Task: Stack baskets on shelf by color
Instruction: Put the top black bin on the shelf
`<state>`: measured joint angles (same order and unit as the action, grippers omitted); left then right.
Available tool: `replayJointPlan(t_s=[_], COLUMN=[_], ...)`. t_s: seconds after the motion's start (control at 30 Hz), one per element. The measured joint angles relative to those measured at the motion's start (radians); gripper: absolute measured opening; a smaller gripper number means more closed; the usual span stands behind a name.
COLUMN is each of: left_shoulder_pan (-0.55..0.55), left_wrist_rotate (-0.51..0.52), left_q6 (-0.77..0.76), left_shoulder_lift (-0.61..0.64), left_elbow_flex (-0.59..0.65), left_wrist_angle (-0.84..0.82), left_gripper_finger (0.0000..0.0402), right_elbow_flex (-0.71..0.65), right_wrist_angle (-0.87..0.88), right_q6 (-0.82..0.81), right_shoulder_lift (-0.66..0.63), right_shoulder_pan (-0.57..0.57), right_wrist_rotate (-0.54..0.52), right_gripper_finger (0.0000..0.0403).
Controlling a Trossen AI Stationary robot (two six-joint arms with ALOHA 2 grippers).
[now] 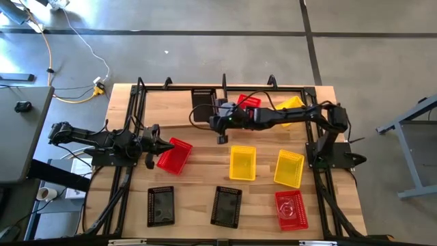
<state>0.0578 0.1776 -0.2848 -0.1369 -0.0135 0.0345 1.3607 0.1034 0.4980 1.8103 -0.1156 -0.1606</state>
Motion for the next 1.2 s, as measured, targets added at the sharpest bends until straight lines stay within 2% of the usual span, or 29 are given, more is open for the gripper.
replayJointPlan(t_s=[0.2, 0.47, 0.77, 1.03, 1.2], left_shoulder_pan=[0.0, 0.0, 0.0, 0.0, 0.0], left_wrist_rotate=[0.0, 0.0, -0.001, -0.001, 0.0], left_q6=[0.0, 0.0, 0.0, 0.0, 0.0], left_shoulder_lift=[0.0, 0.0, 0.0, 0.0, 0.0], left_elbow_flex=[0.0, 0.0, 0.0, 0.0, 0.0], left_wrist_angle=[0.0, 0.0, 0.0, 0.0, 0.0], left_gripper_finger=[0.0, 0.0, 0.0, 0.0, 0.0], right_elbow_flex=[0.074, 0.062, 0.061, 0.061, 0.061], right_wrist_angle=[0.087, 0.14, 0.141, 0.135, 0.122], right_q6=[0.0, -0.071, -0.071, -0.052, -0.044], right_shoulder_lift=[0.002, 0.02, 0.105, 0.148, 0.164], right_shoulder_pan=[-0.005, -0.036, -0.037, -0.072, -0.102], right_wrist_rotate=[-0.021, -0.014, 0.012, 0.02, 0.061], right_gripper_finger=[0.0, 0.0, 0.0, 0.0, 0.0])
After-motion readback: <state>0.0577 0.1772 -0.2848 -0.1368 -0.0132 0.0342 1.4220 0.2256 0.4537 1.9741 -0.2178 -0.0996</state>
